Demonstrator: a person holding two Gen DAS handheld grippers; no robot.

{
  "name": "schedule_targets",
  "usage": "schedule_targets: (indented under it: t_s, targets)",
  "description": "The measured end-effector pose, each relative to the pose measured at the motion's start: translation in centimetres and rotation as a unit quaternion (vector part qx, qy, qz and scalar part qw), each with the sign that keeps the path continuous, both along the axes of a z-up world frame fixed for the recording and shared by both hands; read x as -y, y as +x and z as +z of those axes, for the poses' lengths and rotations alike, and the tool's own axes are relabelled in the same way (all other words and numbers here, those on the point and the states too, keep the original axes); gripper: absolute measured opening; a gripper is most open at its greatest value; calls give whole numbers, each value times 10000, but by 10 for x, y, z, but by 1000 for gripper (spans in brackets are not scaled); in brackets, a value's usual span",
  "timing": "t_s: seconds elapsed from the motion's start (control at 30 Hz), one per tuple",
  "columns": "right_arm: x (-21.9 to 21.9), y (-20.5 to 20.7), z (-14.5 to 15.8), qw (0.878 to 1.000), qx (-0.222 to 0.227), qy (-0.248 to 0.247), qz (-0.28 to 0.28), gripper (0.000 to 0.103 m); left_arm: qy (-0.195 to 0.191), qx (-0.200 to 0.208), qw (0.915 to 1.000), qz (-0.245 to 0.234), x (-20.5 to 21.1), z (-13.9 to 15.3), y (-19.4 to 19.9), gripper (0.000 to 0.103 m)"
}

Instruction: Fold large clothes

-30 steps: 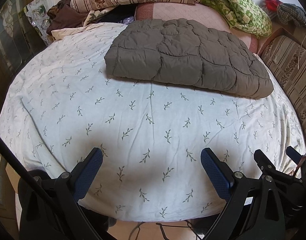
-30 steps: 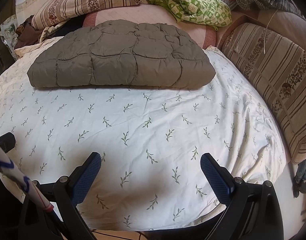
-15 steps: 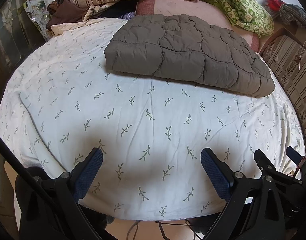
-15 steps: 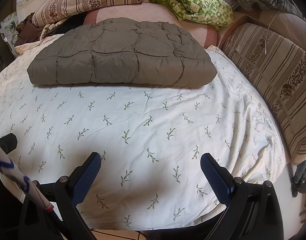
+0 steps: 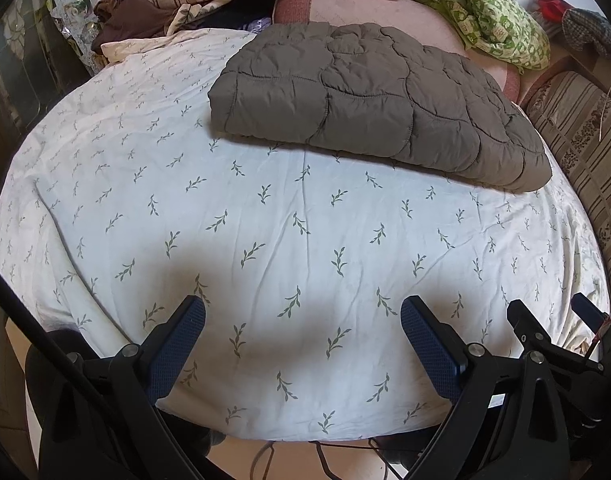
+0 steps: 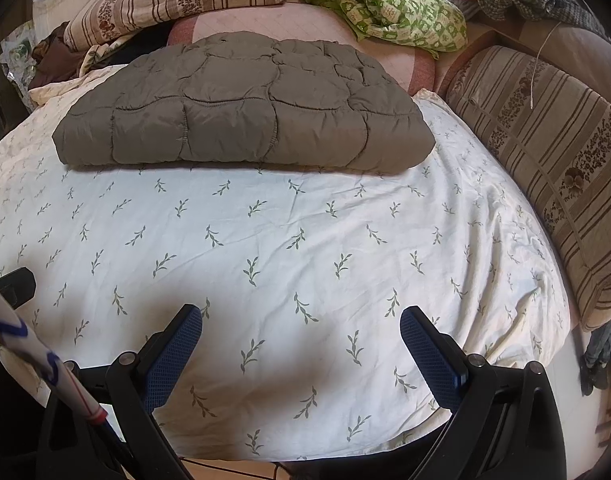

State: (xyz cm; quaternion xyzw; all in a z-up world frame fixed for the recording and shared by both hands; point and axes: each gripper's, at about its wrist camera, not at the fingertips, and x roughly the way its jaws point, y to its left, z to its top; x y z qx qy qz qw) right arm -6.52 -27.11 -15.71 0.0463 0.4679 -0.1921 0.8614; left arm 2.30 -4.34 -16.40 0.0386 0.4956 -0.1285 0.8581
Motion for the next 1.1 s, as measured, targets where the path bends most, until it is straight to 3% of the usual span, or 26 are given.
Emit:
schedule_targets:
  t_s: [1.1]
  targets:
    - [-10,1,3,9998,50,-175,46,101,-30,-6,10000,89,-6,-5,3,98]
